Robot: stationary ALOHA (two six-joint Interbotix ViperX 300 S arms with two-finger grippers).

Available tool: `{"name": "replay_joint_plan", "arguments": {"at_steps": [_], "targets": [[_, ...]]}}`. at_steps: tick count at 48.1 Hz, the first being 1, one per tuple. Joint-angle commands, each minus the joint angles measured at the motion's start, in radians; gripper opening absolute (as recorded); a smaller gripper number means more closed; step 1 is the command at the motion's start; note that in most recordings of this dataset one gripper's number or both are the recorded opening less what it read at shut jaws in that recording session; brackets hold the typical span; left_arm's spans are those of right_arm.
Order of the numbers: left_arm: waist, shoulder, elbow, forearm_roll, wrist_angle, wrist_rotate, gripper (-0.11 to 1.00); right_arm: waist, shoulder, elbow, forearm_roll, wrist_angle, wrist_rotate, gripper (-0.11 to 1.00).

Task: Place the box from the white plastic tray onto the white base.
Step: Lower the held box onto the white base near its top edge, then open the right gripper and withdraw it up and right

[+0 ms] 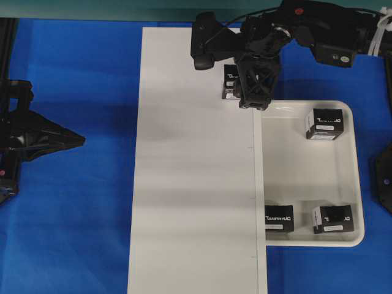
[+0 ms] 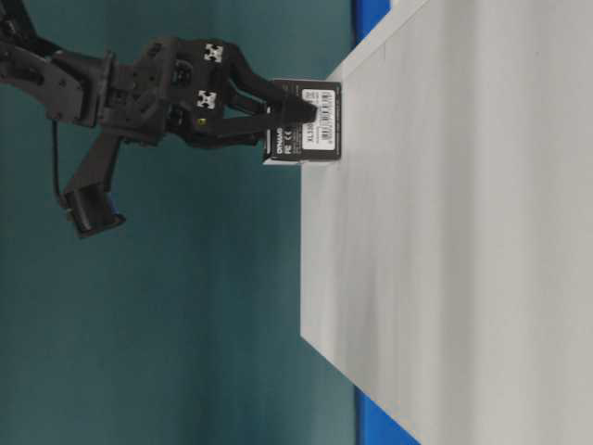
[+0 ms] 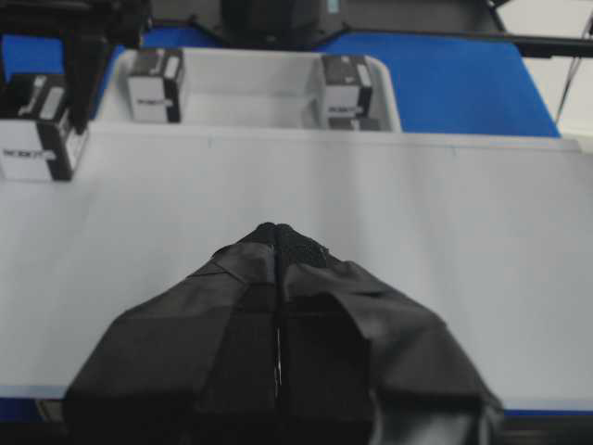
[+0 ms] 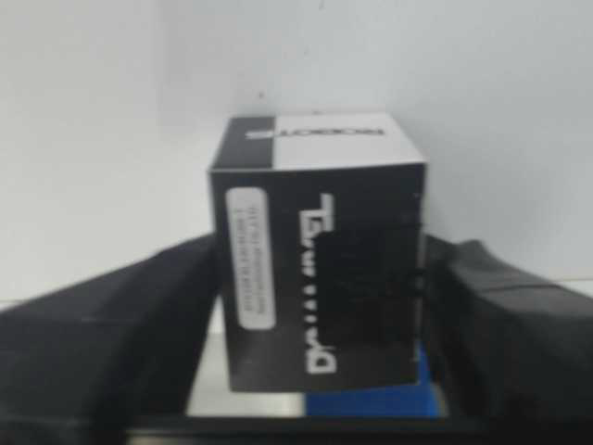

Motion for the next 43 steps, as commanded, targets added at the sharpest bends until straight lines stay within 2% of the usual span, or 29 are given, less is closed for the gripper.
{"name": "replay_joint_plan", "arguments": {"at_steps": [1, 3, 6, 25, 43], "targets": [[0.002, 0.003, -0.028, 0.003, -0.006, -0.002, -0.07, 0.011, 0.011, -0.003, 0.002, -0.017, -0.002, 0.88], [0.0, 0.003, -0.028, 0.003, -0.006, -0.002, -0.07, 0.012, 0.011, -0.003, 0.002, -0.023, -0.002, 0.96], [0.0, 0.002, -0.028, 0.002, -0.006, -0.002, -0.07, 0.012, 0.012, -0.003, 0.002, -0.029, -0.002, 1.0], [0.0, 0.003, -0.028, 0.002, -0.006, -0.002, -0.07, 0.014, -0.002, -0.008, 0.002, -0.034, 0.005, 0.99], [0.0, 0.002, -0.028, 0.002, -0.006, -0.002, -0.07, 0.017, -0.183, -0.003, 0.002, -0.058, 0.084, 0.99]]}}
